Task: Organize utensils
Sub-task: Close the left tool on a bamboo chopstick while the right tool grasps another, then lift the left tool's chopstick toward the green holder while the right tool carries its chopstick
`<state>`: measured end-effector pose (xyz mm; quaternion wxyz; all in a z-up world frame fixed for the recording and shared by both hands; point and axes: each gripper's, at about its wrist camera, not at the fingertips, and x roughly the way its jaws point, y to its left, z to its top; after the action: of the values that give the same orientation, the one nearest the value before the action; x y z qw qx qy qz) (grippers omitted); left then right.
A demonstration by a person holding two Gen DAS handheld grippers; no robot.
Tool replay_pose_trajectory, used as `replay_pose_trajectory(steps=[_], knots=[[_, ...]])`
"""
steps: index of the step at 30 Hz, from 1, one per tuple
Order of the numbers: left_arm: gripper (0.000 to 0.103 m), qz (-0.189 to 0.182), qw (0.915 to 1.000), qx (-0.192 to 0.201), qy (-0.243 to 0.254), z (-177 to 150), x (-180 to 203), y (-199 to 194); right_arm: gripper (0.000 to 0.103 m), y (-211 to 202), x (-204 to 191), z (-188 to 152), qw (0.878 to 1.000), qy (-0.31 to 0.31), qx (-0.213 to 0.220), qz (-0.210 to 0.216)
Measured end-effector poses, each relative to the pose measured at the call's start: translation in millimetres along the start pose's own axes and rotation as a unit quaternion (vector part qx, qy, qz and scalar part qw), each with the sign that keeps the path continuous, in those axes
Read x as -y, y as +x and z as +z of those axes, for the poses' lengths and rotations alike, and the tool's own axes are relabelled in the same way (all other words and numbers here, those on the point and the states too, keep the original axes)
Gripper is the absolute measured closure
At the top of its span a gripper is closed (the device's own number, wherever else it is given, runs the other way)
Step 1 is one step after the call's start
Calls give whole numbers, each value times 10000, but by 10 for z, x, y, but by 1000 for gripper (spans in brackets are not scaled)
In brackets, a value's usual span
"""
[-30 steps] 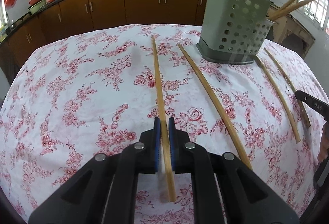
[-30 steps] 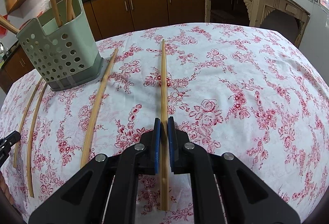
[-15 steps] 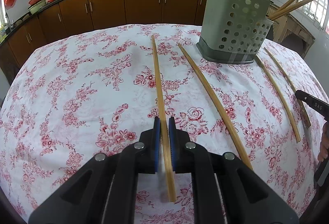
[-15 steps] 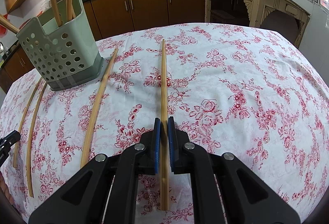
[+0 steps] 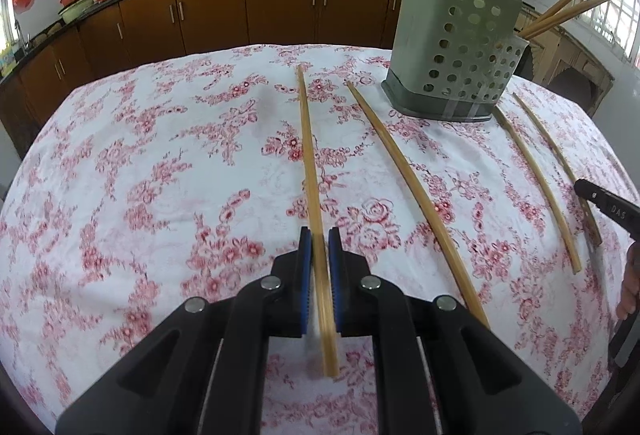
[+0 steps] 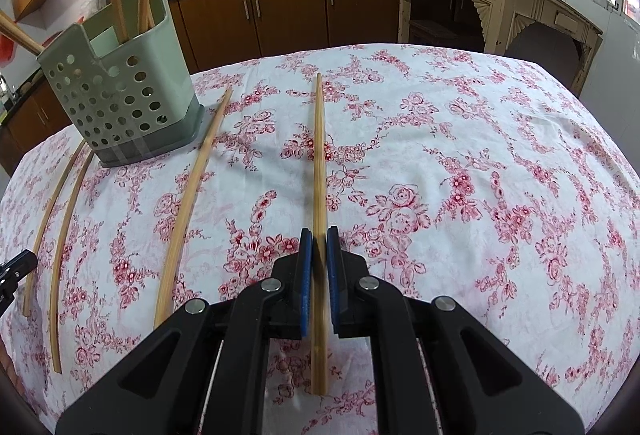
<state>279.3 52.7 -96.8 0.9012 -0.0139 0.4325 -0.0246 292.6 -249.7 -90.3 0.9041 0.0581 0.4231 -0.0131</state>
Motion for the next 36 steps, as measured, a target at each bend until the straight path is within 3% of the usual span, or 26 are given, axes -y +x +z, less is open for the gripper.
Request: replay_pose_trajectory(steps=[8,13,24,36], knots=[[95,120,9999,-38,101,-37,63,-44,95,-80,2,-23,9999,-87,13,64],[95,59,9999,46,94,-6,52,-225,95,-463,28,62,9985,-119,512,152],[96,-144,9948,1008,67,340,-1,-1006,95,-1106,86,390,9882,-24,1501,314],[96,-356,9846,1714,16,678,45,-1463,95,-1376,60,564,9789,34,1971,545]])
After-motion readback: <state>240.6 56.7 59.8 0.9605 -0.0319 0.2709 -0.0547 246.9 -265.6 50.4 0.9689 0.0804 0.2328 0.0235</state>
